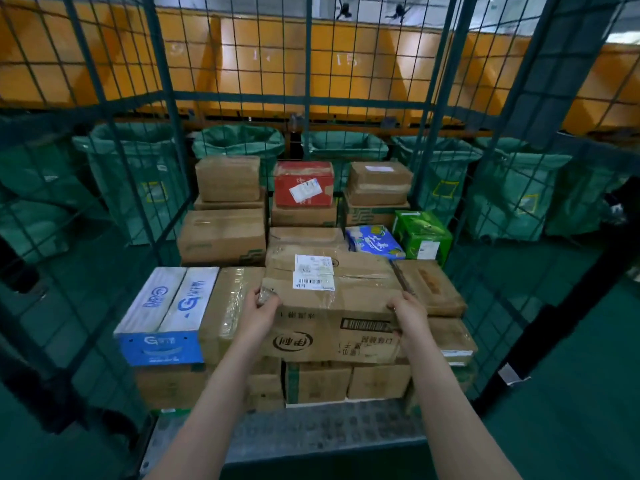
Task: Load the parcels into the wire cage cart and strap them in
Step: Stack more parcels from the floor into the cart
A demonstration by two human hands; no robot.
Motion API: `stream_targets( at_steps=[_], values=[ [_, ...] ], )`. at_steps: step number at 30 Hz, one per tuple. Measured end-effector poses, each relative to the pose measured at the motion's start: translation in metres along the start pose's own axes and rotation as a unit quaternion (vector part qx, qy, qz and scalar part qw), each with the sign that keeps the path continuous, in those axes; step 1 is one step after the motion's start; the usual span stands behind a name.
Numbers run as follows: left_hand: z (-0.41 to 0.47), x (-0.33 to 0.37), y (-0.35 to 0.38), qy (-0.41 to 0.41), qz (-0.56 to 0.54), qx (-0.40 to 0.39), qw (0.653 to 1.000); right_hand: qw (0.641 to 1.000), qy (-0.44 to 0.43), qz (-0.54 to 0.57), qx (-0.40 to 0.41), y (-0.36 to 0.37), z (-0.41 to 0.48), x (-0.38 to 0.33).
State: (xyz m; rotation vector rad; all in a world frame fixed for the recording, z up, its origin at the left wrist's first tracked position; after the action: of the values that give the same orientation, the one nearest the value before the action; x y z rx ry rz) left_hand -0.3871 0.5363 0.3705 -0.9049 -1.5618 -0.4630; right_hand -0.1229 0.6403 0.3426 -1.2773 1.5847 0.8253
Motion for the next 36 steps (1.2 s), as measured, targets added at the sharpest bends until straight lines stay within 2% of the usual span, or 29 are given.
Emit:
stream_targets(
  at_steps=[6,12,18,23,27,31,36],
  values=[
    [0.075,0.011,0.034,-0.010,0.014,0.005,1.000,1.000,-0.002,-0.011,-0.027,0.043,0.080,-0.016],
    [0.176,0.028,0.085,-0.025,0.007,0.010,1.000,0.996,-0.011,-0.068,-0.052,0.101,0.180,-0.040],
    [0.271,0.043,0.124,-0.051,0.069,0.019,0.996,0.993,-0.005,-0.103,-0.054,0.158,0.274,-0.067],
    [0.343,0.037,0.142,-0.063,0.130,0.029,0.989,0.982,-0.034,-0.157,-0.099,0.220,0.342,-0.074],
    [0.401,0.031,0.146,-0.076,0.095,0.051,0.991,0.981,-0.046,-0.167,-0.092,0.273,0.400,-0.061],
    [0.459,0.033,0.150,-0.067,0.076,0.054,0.993,0.975,-0.075,-0.189,-0.088,0.311,0.409,-0.083],
    [0.514,0.020,0.168,-0.046,0.122,0.041,0.991,0.968,-0.085,-0.226,-0.072,0.345,0.448,-0.075]
  ],
)
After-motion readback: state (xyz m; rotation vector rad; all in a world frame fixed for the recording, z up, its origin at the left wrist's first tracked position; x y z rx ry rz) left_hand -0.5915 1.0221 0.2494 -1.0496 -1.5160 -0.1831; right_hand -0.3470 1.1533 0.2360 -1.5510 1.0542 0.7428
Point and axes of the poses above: each hand's wrist, its own z-axis towards the middle knuckle, its own y-axis out of the palm, x = y × z, the point moved 9 cm from there along z, towards the middle knuckle, and after that the axes turned 6 degrees about x, right-handed, at the moved point
